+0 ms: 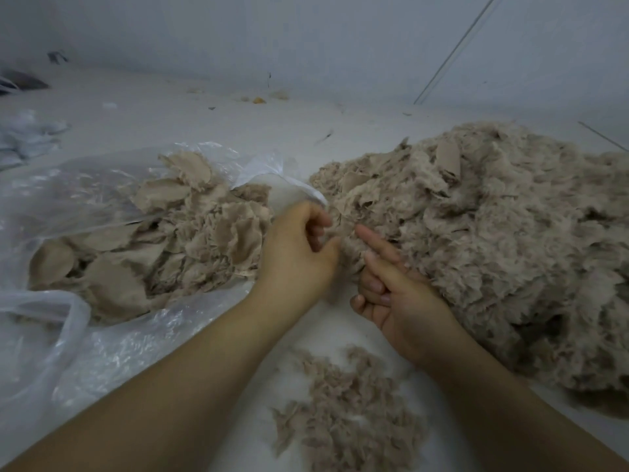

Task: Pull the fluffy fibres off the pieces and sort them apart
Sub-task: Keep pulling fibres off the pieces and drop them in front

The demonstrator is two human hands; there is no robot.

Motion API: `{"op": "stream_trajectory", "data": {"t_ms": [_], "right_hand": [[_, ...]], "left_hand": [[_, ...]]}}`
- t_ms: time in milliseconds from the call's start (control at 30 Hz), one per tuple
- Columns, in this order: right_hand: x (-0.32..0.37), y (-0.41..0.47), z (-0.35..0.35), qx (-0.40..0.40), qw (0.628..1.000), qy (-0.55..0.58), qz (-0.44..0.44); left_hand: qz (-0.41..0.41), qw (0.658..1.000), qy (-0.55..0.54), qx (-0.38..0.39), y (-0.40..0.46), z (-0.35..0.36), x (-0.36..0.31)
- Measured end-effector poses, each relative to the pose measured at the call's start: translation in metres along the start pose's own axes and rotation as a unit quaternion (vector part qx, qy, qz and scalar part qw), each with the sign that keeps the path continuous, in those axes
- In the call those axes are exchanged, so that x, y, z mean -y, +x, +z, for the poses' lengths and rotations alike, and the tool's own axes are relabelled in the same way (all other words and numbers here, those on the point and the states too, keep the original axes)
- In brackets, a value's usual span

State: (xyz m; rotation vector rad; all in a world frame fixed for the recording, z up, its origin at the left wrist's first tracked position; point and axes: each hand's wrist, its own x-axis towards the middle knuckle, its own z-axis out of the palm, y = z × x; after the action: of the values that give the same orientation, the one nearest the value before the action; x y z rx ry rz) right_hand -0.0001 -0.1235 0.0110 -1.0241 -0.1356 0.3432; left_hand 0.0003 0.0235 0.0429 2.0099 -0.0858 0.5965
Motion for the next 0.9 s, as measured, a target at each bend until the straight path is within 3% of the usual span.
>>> {"op": "stream_trajectory", "data": {"t_ms": [167,267,333,600,900], "right_hand": [[0.0,0.001,0.003,-0.012,1.0,-0.018,-0.008],[0.001,0.001,0.005,-0.021,1.0,-0.017,-0.007],[0.001,0.0,0.005,-0.029,0.999,-0.015,-0.008],[0.001,0.001,0.005,-0.048,0.999,-0.006,0.0],[0.002,-0.002,0.004,-0.004,1.0,-0.018,-0.014]], "left_hand": [[-0.035,0.996,0.053,0.057,0.038,0.015,-0.011],[-0.017,0.999,0.042,0.031,0.044,0.019,-0.012],[-0.026,0.999,0.025,0.013,0.04,0.016,-0.005],[-0.017,0.996,0.056,0.066,-0.009,-0.008,0.021],[0.099,0.983,0.131,0.086,-0.018,-0.007,0.011]]}}
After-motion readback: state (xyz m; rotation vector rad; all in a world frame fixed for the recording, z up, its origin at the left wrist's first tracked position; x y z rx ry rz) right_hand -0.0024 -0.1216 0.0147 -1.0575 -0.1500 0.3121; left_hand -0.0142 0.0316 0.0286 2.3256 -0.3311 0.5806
